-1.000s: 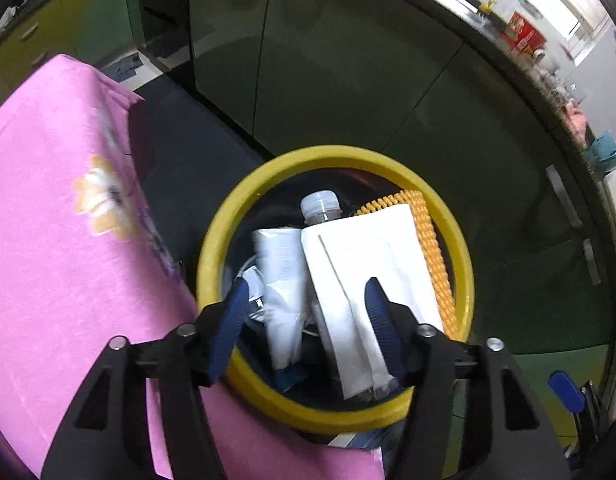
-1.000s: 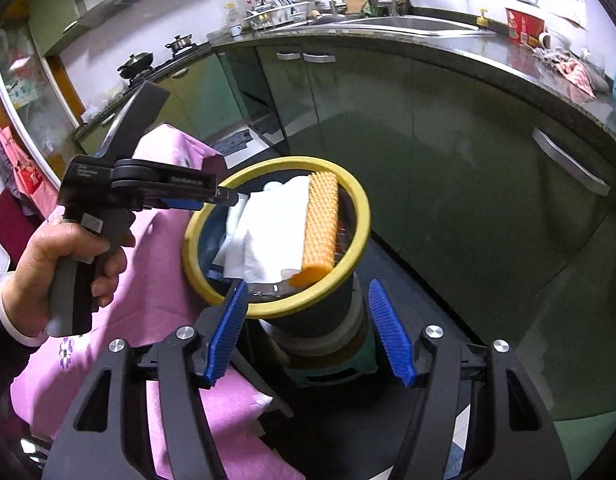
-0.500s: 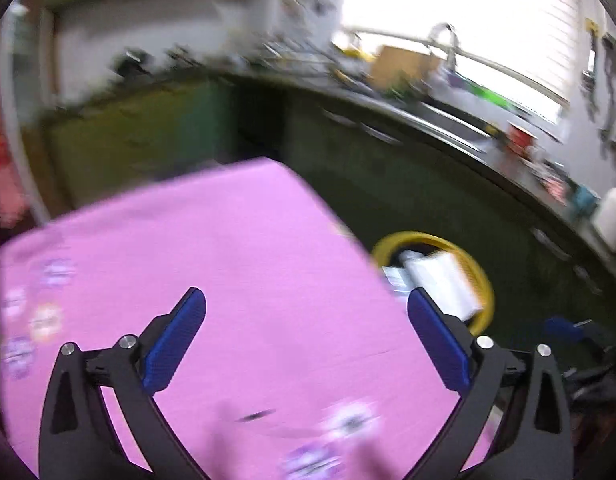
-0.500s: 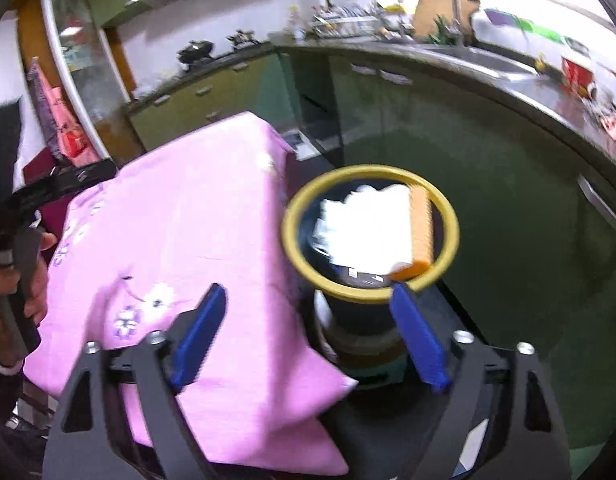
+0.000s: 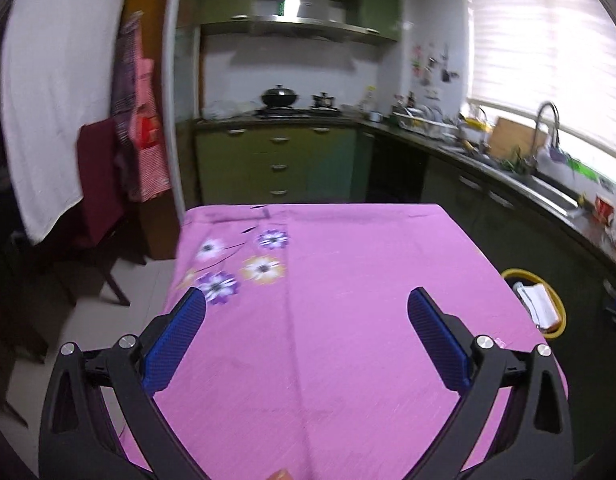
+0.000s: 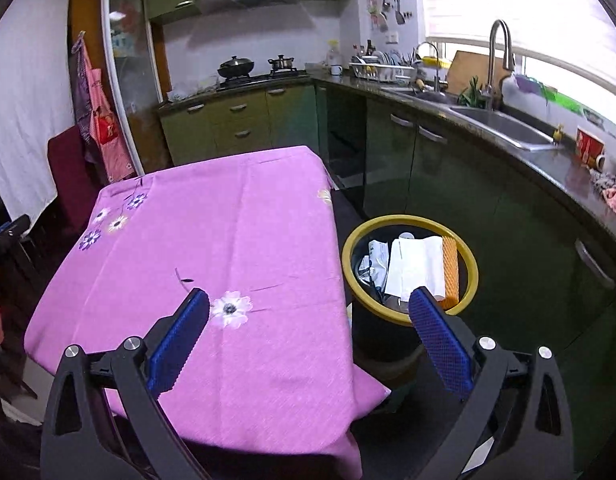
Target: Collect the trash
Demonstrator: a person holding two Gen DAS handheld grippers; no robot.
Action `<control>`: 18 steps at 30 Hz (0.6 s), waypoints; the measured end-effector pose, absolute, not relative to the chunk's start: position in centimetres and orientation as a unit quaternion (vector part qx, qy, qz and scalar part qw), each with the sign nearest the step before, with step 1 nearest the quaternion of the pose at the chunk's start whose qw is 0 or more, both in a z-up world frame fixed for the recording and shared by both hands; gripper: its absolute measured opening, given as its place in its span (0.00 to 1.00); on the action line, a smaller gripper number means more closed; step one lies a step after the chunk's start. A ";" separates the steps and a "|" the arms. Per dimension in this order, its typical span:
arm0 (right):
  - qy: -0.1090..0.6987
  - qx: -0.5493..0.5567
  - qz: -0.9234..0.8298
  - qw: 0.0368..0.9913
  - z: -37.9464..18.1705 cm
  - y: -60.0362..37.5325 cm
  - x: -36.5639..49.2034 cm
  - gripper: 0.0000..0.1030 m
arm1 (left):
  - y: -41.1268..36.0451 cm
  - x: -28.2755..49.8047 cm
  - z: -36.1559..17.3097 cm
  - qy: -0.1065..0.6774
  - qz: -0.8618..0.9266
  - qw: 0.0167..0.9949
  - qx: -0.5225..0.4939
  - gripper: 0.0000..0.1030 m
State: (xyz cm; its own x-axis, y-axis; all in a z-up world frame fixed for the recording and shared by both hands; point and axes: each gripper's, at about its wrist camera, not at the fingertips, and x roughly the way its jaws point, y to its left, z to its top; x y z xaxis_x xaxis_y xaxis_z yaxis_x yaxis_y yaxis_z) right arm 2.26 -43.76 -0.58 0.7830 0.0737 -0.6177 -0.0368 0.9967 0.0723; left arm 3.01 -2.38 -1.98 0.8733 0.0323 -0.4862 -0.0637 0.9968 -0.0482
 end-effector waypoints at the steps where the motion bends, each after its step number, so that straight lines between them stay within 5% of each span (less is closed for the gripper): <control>1: 0.324 0.027 0.028 0.945 -0.4 -43.5 1.7 0.95 | -1.6 2.5 -1.8 0.247 0.026 0.968 -0.036 0.94; 18: 0.262 0.021 0.007 0.965 3.0 -43.2 -4.9 0.96 | -1.2 -2.8 0.6 0.198 0.010 0.980 -0.033 0.94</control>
